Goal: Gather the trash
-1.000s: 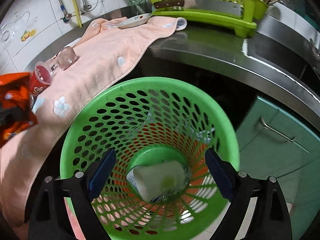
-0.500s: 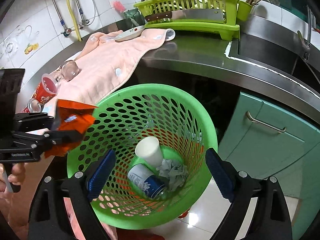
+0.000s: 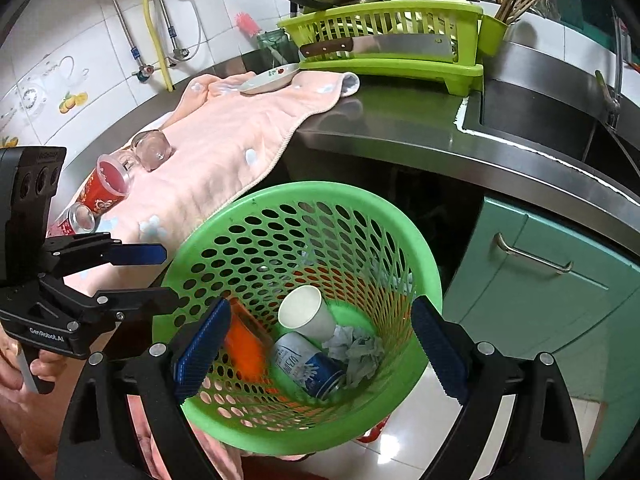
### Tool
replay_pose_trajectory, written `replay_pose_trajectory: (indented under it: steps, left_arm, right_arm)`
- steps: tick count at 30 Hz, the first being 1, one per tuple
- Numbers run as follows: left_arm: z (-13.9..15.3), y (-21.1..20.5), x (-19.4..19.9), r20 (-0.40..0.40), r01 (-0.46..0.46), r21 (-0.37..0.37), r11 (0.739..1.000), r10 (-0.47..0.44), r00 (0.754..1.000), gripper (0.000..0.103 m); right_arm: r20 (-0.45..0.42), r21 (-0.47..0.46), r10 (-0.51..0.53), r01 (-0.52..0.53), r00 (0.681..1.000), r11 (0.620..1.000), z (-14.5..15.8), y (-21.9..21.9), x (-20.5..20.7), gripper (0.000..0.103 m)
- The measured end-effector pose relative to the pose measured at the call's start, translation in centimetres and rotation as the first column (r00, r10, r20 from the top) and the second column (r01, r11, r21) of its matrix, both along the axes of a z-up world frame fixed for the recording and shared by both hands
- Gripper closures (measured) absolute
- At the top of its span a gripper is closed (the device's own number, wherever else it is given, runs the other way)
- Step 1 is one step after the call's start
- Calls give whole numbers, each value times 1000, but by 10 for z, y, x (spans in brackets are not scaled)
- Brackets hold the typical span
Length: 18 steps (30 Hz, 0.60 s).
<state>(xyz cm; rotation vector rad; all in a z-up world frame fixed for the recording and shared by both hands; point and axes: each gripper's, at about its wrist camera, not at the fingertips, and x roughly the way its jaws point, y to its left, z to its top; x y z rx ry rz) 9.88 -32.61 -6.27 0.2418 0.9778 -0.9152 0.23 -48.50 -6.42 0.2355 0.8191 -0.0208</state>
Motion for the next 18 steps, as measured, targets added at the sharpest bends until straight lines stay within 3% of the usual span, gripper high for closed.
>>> replay_pose_trajectory:
  steps: [9, 18]
  left_arm:
    - [5, 23, -2, 9, -34, -9, 999, 34, 999, 31]
    - [21, 73, -9, 92, -90, 18, 996, 88, 992, 31]
  right_arm:
    - [9, -10, 26, -26, 1000, 1000, 7, 12, 3, 15]
    - [15, -15, 108, -108, 994, 994, 14, 47, 20, 15]
